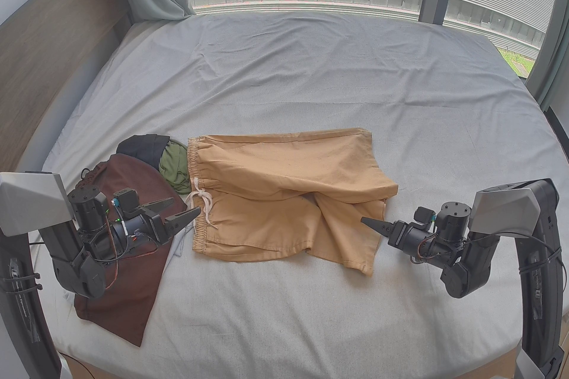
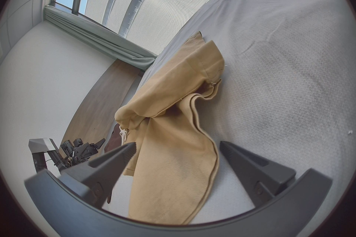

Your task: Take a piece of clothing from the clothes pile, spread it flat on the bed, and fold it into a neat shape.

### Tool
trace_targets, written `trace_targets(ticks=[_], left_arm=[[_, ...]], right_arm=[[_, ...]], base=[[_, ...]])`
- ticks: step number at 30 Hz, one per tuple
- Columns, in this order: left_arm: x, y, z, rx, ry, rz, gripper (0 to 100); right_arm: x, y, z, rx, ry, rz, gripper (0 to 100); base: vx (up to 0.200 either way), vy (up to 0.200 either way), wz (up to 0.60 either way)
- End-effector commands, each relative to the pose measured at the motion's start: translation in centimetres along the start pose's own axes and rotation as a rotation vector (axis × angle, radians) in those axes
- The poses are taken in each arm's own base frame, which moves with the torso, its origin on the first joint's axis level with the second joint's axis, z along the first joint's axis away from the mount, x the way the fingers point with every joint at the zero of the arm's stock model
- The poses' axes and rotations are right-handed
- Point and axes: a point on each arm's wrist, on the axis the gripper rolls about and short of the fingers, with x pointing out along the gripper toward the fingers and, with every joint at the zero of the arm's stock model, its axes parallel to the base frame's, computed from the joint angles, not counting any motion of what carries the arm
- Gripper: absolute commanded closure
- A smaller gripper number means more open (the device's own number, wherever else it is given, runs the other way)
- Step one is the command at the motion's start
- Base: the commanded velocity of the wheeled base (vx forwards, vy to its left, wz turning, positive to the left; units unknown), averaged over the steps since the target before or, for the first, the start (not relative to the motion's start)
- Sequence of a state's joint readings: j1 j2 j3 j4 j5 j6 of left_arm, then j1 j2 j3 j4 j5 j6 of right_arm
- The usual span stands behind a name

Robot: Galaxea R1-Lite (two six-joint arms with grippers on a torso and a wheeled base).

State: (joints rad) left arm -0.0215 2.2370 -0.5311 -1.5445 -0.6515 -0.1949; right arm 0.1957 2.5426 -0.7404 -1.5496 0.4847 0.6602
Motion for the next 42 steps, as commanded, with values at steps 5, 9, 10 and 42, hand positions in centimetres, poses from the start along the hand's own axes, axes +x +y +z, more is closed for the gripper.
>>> trace_targets(ticks=[5,9,10,42], left_arm=[[0.0,0.1,-0.2,-0.005,0.005,-0.001,0],[0.1,0.1,-0.2,-0.003,0.005,-0.001,0],[0.1,0.1,-0.2,-0.003,0.005,-0.001,0],[0.1,0.1,-0.2,-0.001,0.004,-0.001,0]], right_arm=[[-2.4,1.0,-2.3,0.052,0.104,-0.049,0],[-3.2,1.4,-3.6,0.075,0.158,-0.065,0],[-3.2,1.4,-3.6,0.075,0.158,-0.065,0],[-3.1,5.5,-4.5,0.333,0.206,-0.013,100]], base=[[0.000,0.000,0.00],[0.000,0.000,0.00],[0.000,0.000,0.00],[0.000,0.000,0.00]])
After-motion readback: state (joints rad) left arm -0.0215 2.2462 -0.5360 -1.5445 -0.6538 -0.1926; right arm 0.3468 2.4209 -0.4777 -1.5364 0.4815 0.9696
